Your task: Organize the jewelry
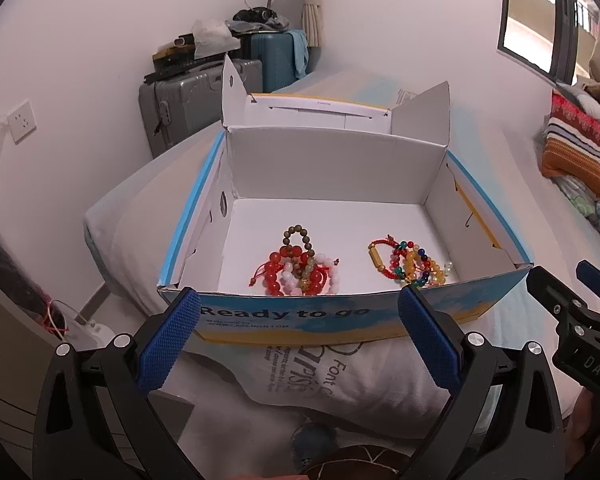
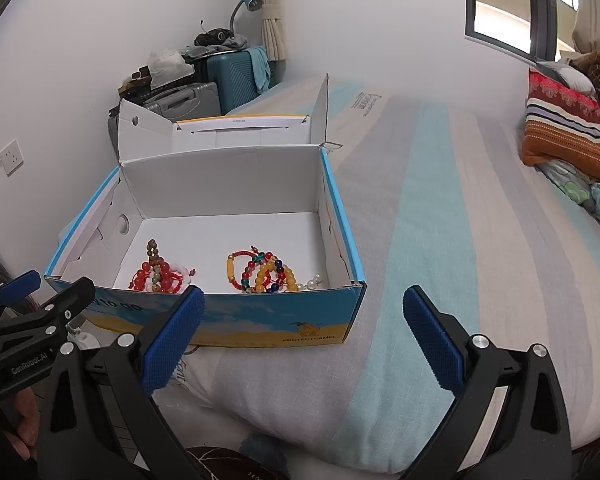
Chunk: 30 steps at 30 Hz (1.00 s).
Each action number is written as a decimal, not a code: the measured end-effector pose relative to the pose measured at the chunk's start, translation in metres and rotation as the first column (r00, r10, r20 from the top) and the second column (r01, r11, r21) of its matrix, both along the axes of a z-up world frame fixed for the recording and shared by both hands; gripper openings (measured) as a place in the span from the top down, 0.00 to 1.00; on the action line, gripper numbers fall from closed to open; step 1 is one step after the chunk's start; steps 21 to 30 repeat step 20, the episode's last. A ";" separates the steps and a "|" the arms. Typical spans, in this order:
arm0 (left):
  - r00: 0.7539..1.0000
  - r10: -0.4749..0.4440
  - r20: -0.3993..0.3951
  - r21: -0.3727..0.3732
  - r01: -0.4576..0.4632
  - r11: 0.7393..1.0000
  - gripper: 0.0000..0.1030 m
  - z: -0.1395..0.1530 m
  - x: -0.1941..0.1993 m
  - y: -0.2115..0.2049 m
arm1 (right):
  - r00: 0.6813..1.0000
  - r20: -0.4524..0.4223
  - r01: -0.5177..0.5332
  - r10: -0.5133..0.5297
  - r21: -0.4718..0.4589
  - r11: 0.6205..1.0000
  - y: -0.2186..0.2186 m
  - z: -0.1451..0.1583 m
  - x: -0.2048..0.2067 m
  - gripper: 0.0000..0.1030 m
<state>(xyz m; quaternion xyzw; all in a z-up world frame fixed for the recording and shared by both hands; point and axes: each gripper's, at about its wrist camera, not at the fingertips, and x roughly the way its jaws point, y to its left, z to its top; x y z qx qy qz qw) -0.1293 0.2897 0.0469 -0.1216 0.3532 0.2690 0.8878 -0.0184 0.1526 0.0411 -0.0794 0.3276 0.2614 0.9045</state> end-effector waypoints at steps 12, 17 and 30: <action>1.000 0.006 0.029 0.034 -0.007 0.999 0.05 0.005 -0.002 -0.005 | 1.000 -0.006 0.001 -0.001 -0.002 1.000 -0.002 -0.002 0.000 0.07; 1.000 0.007 0.024 0.042 -0.008 0.999 0.05 0.007 -0.002 -0.007 | 1.000 -0.008 0.004 -0.004 0.000 1.000 0.000 -0.002 0.000 0.07; 1.000 0.008 0.015 0.044 -0.009 0.999 0.05 0.006 -0.003 -0.007 | 1.000 -0.007 0.001 -0.001 -0.002 1.000 0.000 -0.002 0.000 0.07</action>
